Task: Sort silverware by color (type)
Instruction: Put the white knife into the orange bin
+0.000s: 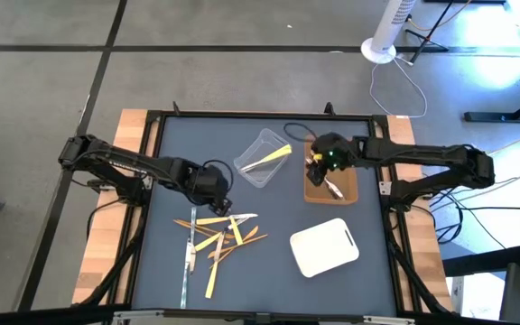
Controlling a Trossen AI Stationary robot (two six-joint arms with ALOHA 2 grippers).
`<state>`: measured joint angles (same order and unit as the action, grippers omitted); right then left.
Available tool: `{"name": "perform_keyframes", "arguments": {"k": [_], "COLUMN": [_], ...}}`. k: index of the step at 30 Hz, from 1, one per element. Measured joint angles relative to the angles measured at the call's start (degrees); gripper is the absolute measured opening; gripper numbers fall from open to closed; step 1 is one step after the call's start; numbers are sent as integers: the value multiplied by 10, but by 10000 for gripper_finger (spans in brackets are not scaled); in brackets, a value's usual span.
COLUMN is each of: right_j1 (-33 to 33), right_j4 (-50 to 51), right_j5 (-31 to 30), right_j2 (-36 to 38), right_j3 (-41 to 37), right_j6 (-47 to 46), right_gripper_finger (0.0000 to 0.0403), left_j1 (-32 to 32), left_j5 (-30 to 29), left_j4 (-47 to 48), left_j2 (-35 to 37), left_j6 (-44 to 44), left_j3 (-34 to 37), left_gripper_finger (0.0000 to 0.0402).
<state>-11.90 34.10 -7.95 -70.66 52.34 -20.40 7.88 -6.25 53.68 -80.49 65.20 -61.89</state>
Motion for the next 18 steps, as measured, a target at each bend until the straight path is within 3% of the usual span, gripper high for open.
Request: {"name": "perform_keyframes", "arguments": {"k": [4, 18], "right_j1": [49, 155], "right_j4": [-21, -86], "right_j5": [-20, -31], "right_j2": [-1, -1], "right_j3": [0, 0], "right_j6": [-5, -4], "right_gripper_finger": [199, 199], "left_j1": [18, 63], "left_j5": [-1, 2], "left_j4": [62, 55], "left_j2": [0, 0], "left_j6": [67, 228], "left_j3": [1, 85], "left_gripper_finger": [192, 192]}}
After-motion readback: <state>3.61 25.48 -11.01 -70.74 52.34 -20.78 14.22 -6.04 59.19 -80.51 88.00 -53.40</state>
